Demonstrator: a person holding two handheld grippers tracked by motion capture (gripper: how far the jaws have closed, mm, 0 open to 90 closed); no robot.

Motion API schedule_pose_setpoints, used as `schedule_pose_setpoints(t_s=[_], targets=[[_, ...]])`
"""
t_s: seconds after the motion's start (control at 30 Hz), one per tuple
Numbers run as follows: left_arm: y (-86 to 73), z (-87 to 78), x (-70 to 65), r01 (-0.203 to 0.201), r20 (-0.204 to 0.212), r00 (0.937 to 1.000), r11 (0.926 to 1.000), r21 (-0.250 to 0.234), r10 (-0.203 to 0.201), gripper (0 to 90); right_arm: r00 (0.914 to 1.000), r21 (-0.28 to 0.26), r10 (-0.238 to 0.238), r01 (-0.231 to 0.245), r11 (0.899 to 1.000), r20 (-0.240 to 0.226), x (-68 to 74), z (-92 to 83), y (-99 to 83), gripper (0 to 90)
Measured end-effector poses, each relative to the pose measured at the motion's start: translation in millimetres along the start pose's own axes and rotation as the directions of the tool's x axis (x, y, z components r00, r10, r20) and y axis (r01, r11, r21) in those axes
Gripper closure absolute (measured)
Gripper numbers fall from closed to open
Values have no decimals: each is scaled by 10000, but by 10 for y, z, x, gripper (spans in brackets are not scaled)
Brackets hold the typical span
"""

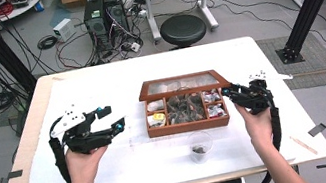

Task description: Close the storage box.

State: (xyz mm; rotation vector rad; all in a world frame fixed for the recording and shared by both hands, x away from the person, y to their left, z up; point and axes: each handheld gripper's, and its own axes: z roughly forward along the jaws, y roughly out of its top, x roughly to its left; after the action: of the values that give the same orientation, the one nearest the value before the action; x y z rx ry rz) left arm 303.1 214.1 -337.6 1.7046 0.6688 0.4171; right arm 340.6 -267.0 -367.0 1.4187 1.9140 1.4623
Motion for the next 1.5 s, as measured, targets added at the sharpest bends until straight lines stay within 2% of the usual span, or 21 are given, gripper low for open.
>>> schedule_pose_setpoints(t_s=[0.3,0.73,1.43,1.5], targets=[[-5,10,-6,11,14,10000,10000,52,-11,332,10000,-98,-30,30,9999,72,34,-21,-69,669],[-27,41,-13,7,56,10000,9999,163,-8,332,9972,-332,-481,500,9982,572,90,-92,-198,703],[-69,92,-30,10,96,10000,9994,350,-13,332,9978,109,-397,392,9992,527,47,-112,-400,681],[-74,95,-35,-61,71,10000,9993,360,58,332,9970,191,-526,516,9985,566,45,-112,-425,680]])
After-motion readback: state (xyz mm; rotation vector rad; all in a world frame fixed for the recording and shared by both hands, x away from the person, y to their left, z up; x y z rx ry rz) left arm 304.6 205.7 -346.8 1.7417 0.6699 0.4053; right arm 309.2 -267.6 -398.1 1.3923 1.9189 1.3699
